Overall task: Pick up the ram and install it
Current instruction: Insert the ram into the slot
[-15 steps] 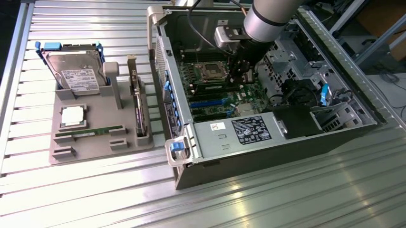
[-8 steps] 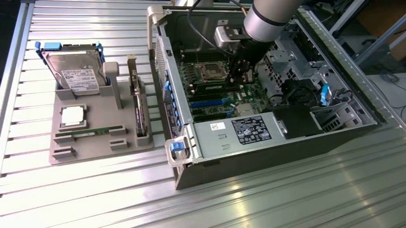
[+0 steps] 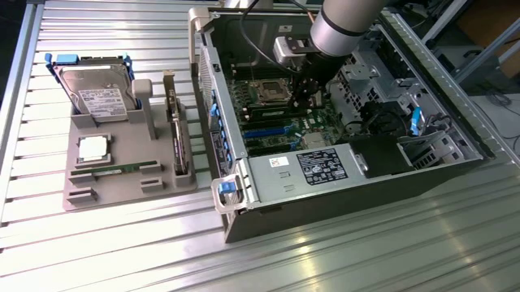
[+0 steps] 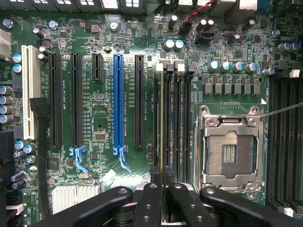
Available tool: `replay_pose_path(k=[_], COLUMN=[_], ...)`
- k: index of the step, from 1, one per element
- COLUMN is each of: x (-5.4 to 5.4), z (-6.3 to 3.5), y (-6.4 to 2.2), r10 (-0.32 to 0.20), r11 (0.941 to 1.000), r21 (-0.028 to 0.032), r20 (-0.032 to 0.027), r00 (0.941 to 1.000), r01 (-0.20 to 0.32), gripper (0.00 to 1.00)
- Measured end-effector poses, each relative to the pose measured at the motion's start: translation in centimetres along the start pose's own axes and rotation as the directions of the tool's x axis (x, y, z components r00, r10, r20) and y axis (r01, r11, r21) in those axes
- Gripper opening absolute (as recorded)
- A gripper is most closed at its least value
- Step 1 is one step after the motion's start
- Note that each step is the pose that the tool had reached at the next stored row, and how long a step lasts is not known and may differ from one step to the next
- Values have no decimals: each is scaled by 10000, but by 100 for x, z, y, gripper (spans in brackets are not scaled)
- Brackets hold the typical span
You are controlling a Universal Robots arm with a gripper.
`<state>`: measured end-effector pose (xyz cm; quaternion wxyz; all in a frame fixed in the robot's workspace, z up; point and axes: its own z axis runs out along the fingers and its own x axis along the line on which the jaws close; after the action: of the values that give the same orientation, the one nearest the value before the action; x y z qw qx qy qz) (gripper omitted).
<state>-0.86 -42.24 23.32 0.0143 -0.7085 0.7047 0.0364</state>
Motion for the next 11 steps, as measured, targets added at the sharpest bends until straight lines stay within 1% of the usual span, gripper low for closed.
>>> replay_pose_path(k=[1,2,4,5,7,11], x=[0,0,0,0,0,-10], z=[1,1,1,0,-4,-138], y=[0,0,0,0,0,4], r10=[0,0,-1,0,0,0], r11=[10000,10000,10000,10000,10000,10000], r21=[1,1,0,0,0,1], r20=[2,1,1,1,-1,1], r00=[10000,10000,10000,10000,10000,10000], r01=[0,0,1,0,0,0], gripper=[13,19,19,25,25,25])
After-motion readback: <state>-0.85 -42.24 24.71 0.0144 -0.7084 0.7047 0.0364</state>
